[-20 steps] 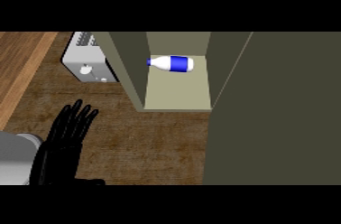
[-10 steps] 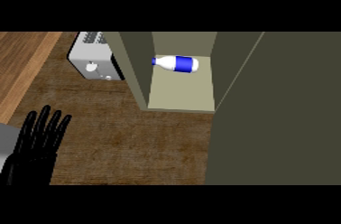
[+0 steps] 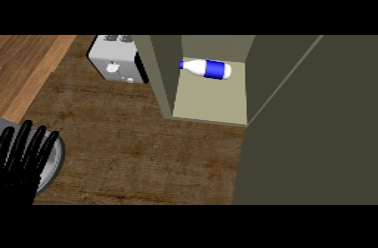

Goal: Pick up the bottled water, place it into the cabinet and close the cabinet

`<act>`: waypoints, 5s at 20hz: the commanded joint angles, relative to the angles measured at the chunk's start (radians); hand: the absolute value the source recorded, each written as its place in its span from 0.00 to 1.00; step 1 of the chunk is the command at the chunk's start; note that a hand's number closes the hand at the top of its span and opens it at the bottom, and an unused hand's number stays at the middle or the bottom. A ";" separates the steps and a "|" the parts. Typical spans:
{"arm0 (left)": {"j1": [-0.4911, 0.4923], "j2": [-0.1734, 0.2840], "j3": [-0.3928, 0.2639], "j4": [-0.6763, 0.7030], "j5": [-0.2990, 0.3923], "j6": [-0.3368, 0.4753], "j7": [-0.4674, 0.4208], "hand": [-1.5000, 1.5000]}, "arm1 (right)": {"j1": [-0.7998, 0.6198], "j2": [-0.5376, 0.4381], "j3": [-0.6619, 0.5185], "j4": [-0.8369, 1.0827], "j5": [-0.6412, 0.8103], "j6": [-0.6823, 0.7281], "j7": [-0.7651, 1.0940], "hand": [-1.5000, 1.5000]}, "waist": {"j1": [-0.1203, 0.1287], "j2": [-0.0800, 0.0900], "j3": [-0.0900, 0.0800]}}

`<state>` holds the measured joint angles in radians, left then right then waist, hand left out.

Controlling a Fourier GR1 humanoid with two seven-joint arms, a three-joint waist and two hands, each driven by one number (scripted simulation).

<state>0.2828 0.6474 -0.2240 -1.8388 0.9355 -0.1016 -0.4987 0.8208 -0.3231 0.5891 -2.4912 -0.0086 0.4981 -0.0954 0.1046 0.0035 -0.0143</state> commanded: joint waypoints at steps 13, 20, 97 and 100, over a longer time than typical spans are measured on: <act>0.008 0.086 0.050 -0.006 0.035 -0.117 0.027 0.00 | -0.281 -0.002 0.186 0.003 0.003 0.037 0.201 1.00 | 0.115 0.029 -0.006; -0.009 0.104 0.064 0.009 0.046 -0.143 0.035 0.00 | -0.443 -0.078 0.112 -0.003 0.025 0.094 0.230 1.00 | 0.161 0.029 -0.015; 0.098 0.125 0.175 0.086 0.100 -0.270 -0.018 0.00 | -1.912 0.323 -0.348 1.446 -0.290 -0.719 0.466 0.00 | 0.058 0.040 0.011; 0.082 0.120 0.180 0.080 0.108 -0.260 -0.016 0.00 | -1.943 0.323 -0.327 1.468 -0.325 -0.752 0.454 0.00 | 0.040 0.037 0.011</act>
<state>0.3844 0.7626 -0.0652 -1.7830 1.0343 -0.3654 -0.5182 -1.0134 0.0013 0.4055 -1.1743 -0.3421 -0.1456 0.4338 0.1609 0.0111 -0.0060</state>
